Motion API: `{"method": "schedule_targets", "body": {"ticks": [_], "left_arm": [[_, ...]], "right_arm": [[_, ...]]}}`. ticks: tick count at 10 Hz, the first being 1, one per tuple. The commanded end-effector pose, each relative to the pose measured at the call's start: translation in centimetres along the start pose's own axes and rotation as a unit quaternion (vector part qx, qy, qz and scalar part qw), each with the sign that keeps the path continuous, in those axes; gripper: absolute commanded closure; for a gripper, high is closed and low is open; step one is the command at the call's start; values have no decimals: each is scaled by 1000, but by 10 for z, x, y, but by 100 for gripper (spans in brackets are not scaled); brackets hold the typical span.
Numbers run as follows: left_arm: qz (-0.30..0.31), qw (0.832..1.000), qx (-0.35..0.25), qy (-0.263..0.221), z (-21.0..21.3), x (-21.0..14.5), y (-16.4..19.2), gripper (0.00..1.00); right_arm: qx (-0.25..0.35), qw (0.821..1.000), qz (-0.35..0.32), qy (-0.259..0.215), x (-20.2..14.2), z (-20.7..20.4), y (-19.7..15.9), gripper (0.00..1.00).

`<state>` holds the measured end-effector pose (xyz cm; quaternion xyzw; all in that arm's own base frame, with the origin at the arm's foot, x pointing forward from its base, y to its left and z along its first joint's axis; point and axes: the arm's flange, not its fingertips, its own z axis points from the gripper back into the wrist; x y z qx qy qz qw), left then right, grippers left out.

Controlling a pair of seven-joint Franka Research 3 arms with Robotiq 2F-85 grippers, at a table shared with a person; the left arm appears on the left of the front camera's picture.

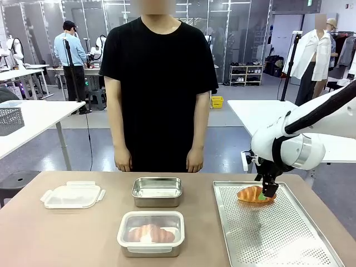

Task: Place the bread into the airtight container.
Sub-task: Pick up a Butter Roll and place it into an empty Airtight Container.

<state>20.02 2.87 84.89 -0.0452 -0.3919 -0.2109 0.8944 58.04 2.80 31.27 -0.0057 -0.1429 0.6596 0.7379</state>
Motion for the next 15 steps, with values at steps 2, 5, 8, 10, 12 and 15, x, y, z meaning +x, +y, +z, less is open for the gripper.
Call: {"method": "schedule_targets", "body": {"ticks": [2,5,8,10,12,15], "left_arm": [[1,1000,-2,0,1,0,0,0],[1,1000,-2,0,1,0,0,0],[1,1000,-2,0,1,0,0,0],[1,1000,-2,0,1,0,0,0],[1,1000,-2,0,1,0,0,0],[1,1000,-2,0,1,0,0,0]], "right_arm": [[23,1000,-17,10,8,-10,-11,0],[44,999,-18,27,9,-16,-18,2],[53,998,-18,37,10,-24,-17,19],[54,998,-15,38,11,-24,-13,38],[53,998,-17,40,9,-22,-10,57],[43,998,-26,48,16,16,4,59]]}}
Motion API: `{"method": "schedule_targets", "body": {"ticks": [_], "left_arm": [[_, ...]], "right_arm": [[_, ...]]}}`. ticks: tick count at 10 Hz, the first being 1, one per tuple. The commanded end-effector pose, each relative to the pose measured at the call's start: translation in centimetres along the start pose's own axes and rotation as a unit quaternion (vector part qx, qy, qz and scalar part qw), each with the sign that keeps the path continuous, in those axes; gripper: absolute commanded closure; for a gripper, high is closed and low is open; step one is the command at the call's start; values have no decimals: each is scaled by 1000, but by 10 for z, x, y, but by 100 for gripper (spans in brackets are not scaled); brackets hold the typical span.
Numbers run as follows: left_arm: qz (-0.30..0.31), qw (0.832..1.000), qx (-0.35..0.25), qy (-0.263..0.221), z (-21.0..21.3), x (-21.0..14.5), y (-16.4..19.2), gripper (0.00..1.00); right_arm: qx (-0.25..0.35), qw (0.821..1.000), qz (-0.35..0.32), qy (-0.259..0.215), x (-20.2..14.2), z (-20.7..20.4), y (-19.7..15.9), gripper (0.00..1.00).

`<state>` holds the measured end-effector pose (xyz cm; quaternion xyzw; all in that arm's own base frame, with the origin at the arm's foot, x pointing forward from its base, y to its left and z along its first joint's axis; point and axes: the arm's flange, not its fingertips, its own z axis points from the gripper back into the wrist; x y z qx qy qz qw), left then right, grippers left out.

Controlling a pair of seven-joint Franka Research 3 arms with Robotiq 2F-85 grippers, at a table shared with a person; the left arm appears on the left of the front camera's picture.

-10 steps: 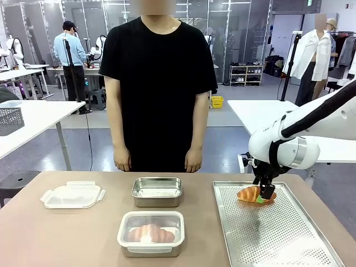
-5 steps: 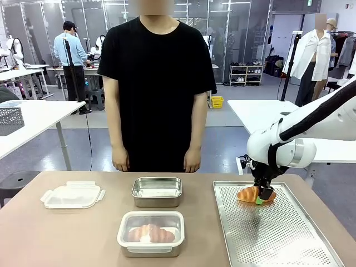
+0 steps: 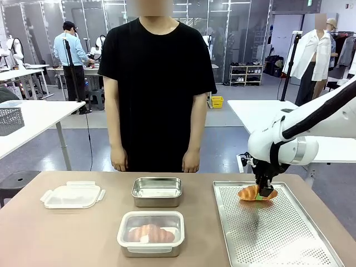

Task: Place the bread into the airtight container.
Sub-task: Pick up a Butter Roll and place it into an empty Airtight Container.

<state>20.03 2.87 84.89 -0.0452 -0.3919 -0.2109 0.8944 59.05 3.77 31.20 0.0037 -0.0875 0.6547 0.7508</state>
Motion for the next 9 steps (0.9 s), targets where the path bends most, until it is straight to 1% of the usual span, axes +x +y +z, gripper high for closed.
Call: {"method": "schedule_targets", "body": {"ticks": [1,2,3,4,6,7,9], "left_arm": [[1,1000,-2,-1,1,0,0,0],[1,1000,-2,-1,1,0,0,0],[1,1000,-2,-1,1,0,0,0],[1,1000,-2,-1,1,0,0,0],[1,1000,-2,-1,1,0,0,0],[1,1000,-2,-1,1,0,0,0],[1,1000,-2,-1,1,0,0,0]], "right_arm": [[-9,1000,-12,17,6,41,22,59],[-14,999,-27,10,13,65,32,59],[-16,999,-31,17,21,85,43,59],[-22,999,-37,14,31,101,57,59],[-28,999,-46,-7,61,131,84,59],[-31,999,-43,-9,79,136,96,59],[-34,999,-24,-8,121,133,113,59]]}}
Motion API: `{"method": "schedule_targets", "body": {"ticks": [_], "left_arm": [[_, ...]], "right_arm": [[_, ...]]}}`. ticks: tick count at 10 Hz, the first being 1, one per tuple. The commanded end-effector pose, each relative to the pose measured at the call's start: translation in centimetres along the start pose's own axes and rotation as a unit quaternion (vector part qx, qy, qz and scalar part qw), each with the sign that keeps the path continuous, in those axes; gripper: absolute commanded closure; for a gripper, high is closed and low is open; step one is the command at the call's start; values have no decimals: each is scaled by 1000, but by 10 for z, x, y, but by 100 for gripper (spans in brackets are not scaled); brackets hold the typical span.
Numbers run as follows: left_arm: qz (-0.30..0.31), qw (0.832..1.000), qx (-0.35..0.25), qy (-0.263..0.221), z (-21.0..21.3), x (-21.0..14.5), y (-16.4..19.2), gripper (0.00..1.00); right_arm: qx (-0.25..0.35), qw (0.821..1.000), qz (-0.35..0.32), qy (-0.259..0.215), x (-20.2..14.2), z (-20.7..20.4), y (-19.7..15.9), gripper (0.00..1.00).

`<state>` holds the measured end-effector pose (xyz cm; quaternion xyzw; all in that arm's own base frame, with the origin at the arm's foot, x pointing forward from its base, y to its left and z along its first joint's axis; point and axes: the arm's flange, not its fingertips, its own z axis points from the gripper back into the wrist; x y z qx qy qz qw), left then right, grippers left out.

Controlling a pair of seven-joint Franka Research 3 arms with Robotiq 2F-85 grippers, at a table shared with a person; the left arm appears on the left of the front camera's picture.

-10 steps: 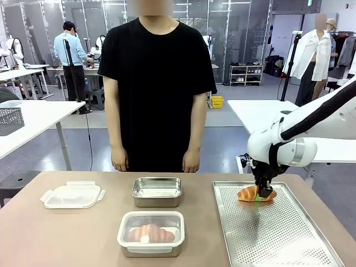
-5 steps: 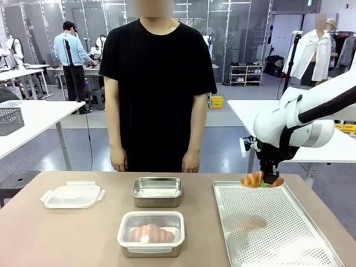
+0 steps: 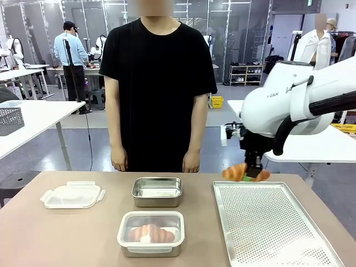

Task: Place the bread into the airtight container.
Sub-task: Pick up a Butter Roll and place it into an empty Airtight Container.

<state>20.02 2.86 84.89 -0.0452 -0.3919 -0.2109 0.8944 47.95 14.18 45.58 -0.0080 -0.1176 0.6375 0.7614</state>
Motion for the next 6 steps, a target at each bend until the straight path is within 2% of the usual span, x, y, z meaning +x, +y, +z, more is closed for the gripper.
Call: {"method": "schedule_targets", "body": {"ticks": [1,4,6], "left_arm": [[1,1000,-2,0,1,0,0,0],[1,1000,-2,0,1,0,0,0],[1,1000,-2,0,1,0,0,0]], "right_arm": [[1,1000,10,-1,39,-15,13,59],[0,999,41,18,106,-29,28,59],[2,998,54,15,151,-27,31,59]]}}
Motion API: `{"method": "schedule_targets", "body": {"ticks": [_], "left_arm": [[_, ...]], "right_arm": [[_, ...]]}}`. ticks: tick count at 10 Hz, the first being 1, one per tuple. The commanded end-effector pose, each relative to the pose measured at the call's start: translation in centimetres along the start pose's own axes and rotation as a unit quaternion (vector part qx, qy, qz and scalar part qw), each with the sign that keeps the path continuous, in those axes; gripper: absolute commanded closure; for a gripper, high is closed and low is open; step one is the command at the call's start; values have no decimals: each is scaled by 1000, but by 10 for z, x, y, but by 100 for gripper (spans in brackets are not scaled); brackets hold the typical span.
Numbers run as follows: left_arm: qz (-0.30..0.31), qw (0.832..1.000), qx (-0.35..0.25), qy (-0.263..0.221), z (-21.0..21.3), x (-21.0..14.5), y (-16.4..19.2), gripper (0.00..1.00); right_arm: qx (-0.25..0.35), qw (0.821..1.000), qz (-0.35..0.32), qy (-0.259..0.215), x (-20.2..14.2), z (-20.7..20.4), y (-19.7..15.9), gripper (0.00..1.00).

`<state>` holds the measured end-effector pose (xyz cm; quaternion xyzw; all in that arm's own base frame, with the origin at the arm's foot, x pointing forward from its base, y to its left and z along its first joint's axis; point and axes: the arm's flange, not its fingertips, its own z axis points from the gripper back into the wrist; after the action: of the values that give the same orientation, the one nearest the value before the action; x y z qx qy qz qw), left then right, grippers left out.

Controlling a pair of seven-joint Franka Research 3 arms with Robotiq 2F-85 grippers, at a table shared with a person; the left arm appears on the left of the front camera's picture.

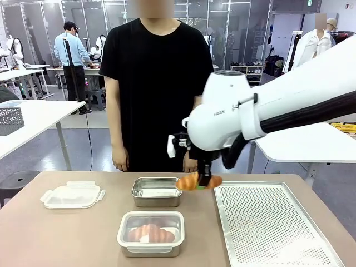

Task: Place the bread into the airtight container.
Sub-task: Pick up a Butter Roll and place it into an empty Airtight Container.

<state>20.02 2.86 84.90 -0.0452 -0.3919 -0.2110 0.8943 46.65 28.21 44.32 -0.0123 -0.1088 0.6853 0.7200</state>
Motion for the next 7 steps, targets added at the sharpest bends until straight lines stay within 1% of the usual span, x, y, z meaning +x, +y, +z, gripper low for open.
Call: {"method": "schedule_targets", "body": {"ticks": [1,2,4,6,7], "left_arm": [[1,1000,-2,0,1,0,0,0],[1,1000,-2,0,1,0,0,0],[1,1000,-2,0,1,0,0,0],[1,1000,-2,0,1,0,0,0],[1,1000,-2,0,1,0,0,0]], "right_arm": [[-7,1000,6,10,38,-1,-16,59],[-2,1000,20,10,55,-5,-22,59],[8,1000,25,7,89,-20,-33,59],[12,1000,14,-6,108,-39,-43,59],[13,1000,10,-14,112,-51,-49,59]]}}
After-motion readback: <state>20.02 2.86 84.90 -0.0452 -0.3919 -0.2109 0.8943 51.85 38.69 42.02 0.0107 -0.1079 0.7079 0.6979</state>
